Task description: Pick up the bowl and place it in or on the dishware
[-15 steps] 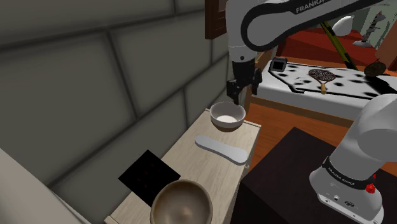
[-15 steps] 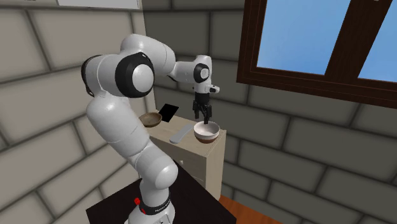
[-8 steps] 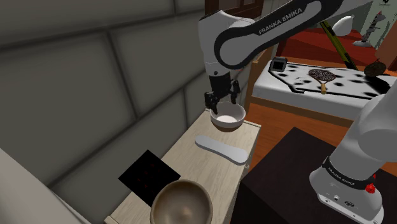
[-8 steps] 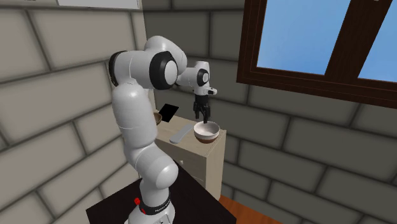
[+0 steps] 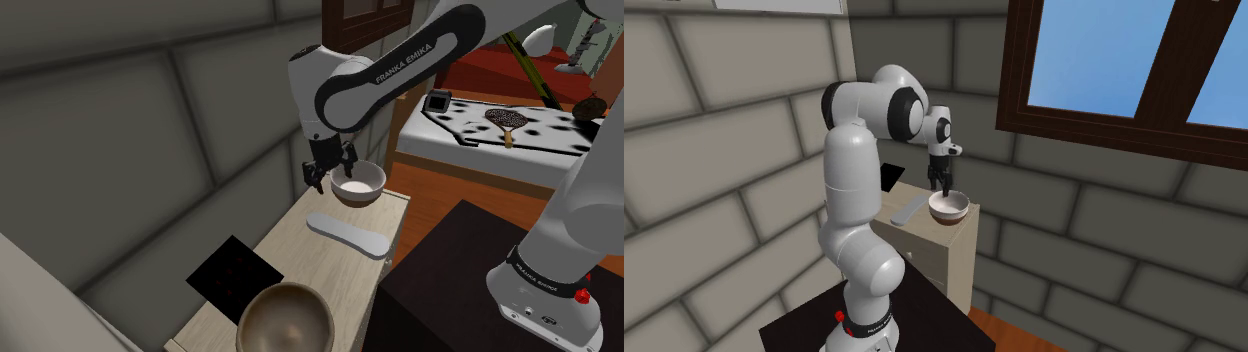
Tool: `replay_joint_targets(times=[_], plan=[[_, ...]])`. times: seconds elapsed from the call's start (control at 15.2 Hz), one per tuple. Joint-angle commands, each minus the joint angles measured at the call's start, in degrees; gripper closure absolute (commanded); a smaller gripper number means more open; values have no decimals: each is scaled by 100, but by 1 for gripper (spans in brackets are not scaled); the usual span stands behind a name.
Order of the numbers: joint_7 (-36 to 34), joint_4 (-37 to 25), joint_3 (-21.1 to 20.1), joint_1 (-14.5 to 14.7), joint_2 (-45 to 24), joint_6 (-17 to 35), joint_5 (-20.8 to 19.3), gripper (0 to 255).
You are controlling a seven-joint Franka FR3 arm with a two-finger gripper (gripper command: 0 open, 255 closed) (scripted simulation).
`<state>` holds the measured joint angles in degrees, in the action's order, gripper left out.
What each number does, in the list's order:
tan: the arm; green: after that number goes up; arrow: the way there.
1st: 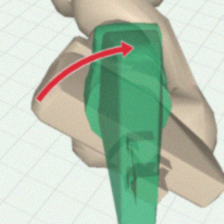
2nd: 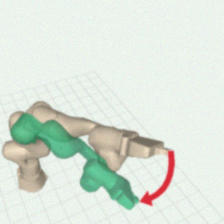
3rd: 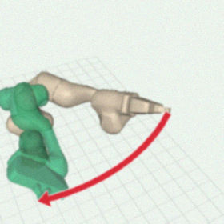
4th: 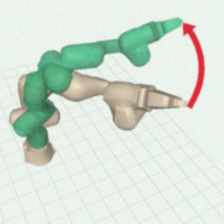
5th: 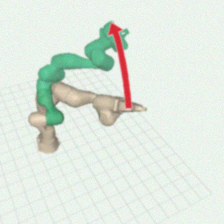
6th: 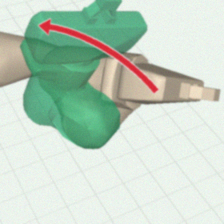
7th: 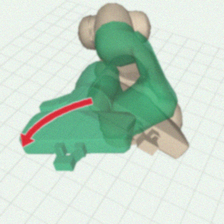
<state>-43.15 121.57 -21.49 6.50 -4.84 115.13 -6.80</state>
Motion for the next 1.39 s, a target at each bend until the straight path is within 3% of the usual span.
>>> replay_joint_targets(times=[0.0, 0.66, 0.73, 1.32], plan=[[-17, 90, 11, -6, -57, 145, -35, 0], [-47, 220, 22, -10, -125, 337, -78, 0], [-47, 220, 22, -10, -125, 337, -78, 255], [-46, 220, 22, -10, -126, 338, -78, 255]])
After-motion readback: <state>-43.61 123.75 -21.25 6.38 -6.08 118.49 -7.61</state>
